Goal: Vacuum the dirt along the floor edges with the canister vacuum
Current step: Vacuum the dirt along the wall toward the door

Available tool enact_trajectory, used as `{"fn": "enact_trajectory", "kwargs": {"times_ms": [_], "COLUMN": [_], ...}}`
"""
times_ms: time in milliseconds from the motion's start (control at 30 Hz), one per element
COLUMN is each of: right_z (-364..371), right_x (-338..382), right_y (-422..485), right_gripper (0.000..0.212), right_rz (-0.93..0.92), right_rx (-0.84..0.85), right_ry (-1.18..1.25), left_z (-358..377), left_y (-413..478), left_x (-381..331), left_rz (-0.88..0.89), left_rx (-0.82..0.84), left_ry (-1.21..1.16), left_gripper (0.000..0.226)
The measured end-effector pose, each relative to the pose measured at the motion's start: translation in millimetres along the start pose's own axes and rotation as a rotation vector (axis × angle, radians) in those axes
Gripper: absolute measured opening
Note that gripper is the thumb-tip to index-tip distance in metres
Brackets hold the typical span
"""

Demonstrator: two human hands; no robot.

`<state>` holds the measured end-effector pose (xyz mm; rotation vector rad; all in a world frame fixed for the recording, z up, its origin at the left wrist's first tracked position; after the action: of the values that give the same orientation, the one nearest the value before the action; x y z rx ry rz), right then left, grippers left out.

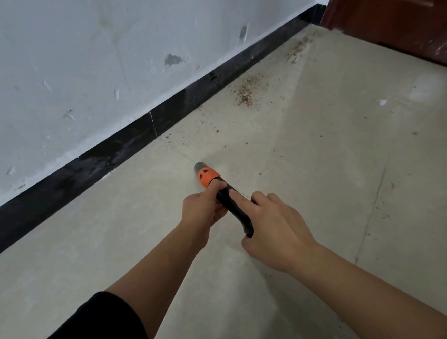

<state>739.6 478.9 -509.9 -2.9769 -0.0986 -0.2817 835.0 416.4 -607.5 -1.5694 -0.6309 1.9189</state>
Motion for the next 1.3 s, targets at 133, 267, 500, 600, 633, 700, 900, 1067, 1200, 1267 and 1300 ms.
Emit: {"fn": "enact_trajectory", "kwargs": {"times_ms": [133,267,500,600,633,700,900,1067,1200,1267,1300], "right_z": [-4,-9,-17,-21,-24,-30,-46,-57,-58,-58,-57], "right_x": [-8,-19,-57,-67,-68,-70,-69,-66,-82,-96,-103], "right_y": [-11,-8,16,23,26,33,53,60,55,51,49], "right_gripper": [0.081,0.081,0.081,0.08,0.08,0.08,0.079,0.082,0.081,0.08,0.08], "right_rz": [0.015,0.024,0.099,0.136,0.143,0.163,0.184,0.177,0.19,0.2,0.202], "right_rx": [-0.001,-0.001,-0.032,-0.027,-0.026,-0.021,0.05,0.091,0.081,0.067,0.058], "right_ry": [-0.008,-0.033,-0.039,-0.029,-0.029,-0.026,-0.005,-0.037,-0.06,-0.054,-0.052], "left_z": [11,23,63,75,77,81,81,84,102,114,121], "left_y": [-6,0,29,38,40,45,52,49,49,51,53], "left_x": [8,8,-5,-12,-15,-23,-43,-52,-47,-41,-39], "left_rz": [-0.016,-0.027,-0.051,-0.087,-0.1,-0.125,-0.172,-0.2,-0.212,-0.22,-0.216], "left_rx": [0.024,0.031,0.08,0.098,0.106,0.125,0.113,0.118,0.135,0.141,0.143], "left_ry": [-0.015,-0.03,-0.036,0.007,0.023,0.04,0.063,0.058,0.07,0.082,0.085], "left_gripper": [0.023,0.025,0.022,0.022,0.022,0.023,0.026,0.02,0.018,0.019,0.02]}}
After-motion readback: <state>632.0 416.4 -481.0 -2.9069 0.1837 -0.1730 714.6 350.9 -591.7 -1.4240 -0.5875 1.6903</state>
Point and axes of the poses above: each hand's wrist, its own y-axis towards the middle knuckle, its own z-axis out of the palm, x = y × z, the point moved 10 cm from there along y, towards the middle knuckle, and after that the axes turned 4 degrees about -z, right-handed, at the moved point
